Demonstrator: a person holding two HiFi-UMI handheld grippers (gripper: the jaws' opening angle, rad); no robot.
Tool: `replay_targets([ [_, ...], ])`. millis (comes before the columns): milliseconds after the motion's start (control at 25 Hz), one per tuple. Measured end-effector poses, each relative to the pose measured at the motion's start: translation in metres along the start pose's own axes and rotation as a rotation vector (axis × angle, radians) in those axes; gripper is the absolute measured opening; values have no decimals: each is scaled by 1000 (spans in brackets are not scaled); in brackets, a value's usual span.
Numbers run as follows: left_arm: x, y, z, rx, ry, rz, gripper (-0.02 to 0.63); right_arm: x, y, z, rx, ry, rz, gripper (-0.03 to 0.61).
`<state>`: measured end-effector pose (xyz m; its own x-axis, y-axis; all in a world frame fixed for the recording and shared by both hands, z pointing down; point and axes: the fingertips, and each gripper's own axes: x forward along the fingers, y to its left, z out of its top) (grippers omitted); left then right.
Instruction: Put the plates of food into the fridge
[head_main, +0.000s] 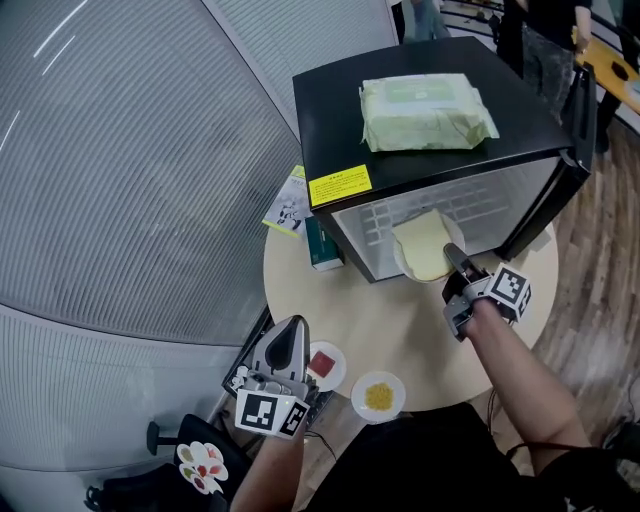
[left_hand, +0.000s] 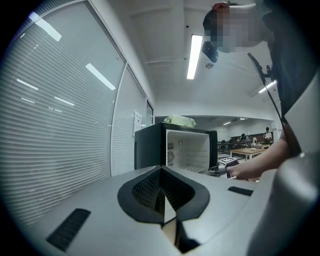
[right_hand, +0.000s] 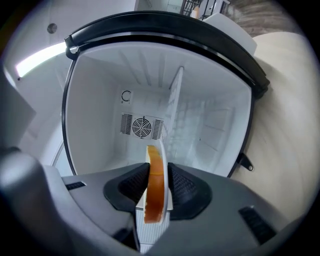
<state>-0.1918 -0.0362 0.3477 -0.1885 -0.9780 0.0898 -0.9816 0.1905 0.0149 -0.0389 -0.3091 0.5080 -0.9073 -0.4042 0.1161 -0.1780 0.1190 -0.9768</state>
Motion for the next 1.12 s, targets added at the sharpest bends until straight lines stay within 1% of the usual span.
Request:
replay_targets([
  [200, -1, 10, -3, -14, 5, 23, 3, 20, 4, -1, 12, -1, -20, 121],
  [440, -7, 22, -7, -30, 16, 52, 3, 43, 6, -7, 57, -25, -58, 121],
  [720, -15, 36, -9, -31, 23, 84, 3, 62, 10, -7, 85, -95, -89, 121],
  [800, -16, 38, -10, -32, 27, 92, 3, 63, 10, -6, 85, -120, -95, 121],
  [920, -17, 40, -12, -31, 32, 100, 3, 63, 11, -6, 82, -150, -74, 121],
  [1040, -18, 40, -13, -33, 37, 104, 3, 62, 14, -6, 46, -149, -58, 123],
  [1120, -18, 39, -16, -36, 40, 109, 3, 61, 14, -6, 14, -137, -65, 130],
])
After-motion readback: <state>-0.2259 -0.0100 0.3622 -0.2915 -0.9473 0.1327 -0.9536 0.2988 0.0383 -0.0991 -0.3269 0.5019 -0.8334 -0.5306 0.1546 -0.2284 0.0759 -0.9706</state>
